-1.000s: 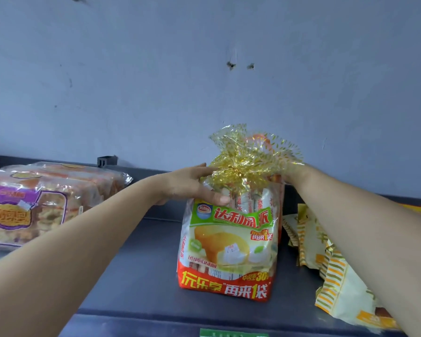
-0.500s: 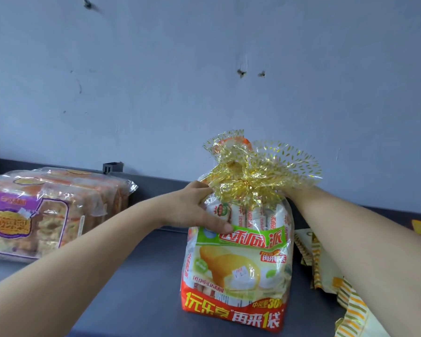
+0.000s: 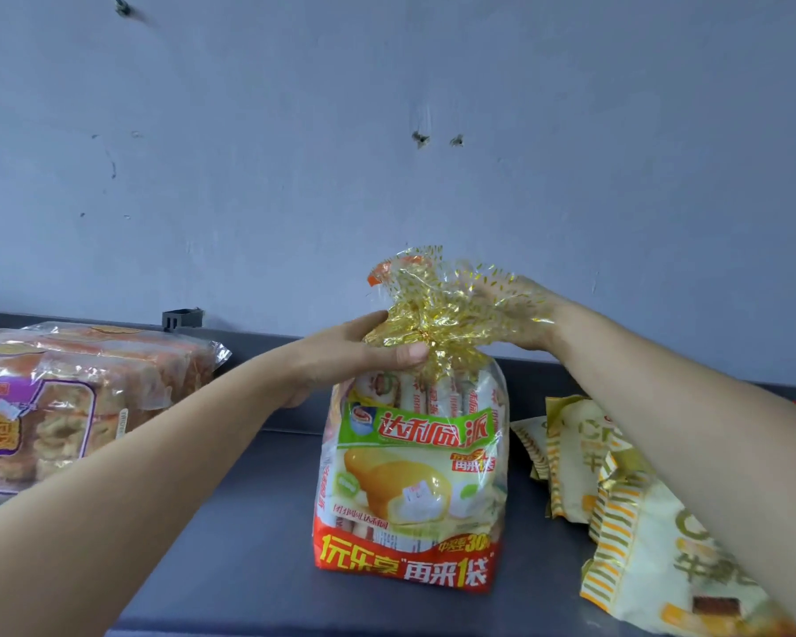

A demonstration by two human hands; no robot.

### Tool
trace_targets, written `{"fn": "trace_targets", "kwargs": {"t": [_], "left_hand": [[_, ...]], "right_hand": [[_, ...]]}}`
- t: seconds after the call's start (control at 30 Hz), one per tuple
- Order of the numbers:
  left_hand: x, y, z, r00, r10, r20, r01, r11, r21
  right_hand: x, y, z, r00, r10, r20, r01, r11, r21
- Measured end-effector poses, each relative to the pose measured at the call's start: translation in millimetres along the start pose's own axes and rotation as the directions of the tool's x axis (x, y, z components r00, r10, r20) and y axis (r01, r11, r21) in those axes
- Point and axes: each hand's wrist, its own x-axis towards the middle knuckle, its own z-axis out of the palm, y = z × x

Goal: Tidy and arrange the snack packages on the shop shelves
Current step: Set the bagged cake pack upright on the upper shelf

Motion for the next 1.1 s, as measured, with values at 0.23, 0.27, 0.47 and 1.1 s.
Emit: {"fn": "trace_targets", "kwargs": {"t": [0.23, 0.27, 0.47, 1.1], "left_hand": [[25, 28, 19, 0.999, 0.029, -0.014, -0.028, 0.999, 0.021], [28, 29, 20, 0.998, 0.042, -0.047, -0.043, 0.999, -0.004], [34, 21, 23, 0.959, 0.023, -0.283, -0.01, 0.999, 0.048], [40, 6, 45, 0.655, 0.179, -0.734, -0.249, 0.968, 0.014]], "right_hand": [[-51, -29, -3, 0.979, -0.059, 0.195, 0.051, 0.998, 0.045], [-55, -30, -2, 0.967, -0.076, 0.243, 0.07, 0.997, 0.032], [-49, -26, 15, 0.983, -0.008, 0.185, 0.075, 0.931, -0.358], [-19, -20, 20, 0.94, -0.036, 0.338, 0.246, 0.756, -0.606]]}}
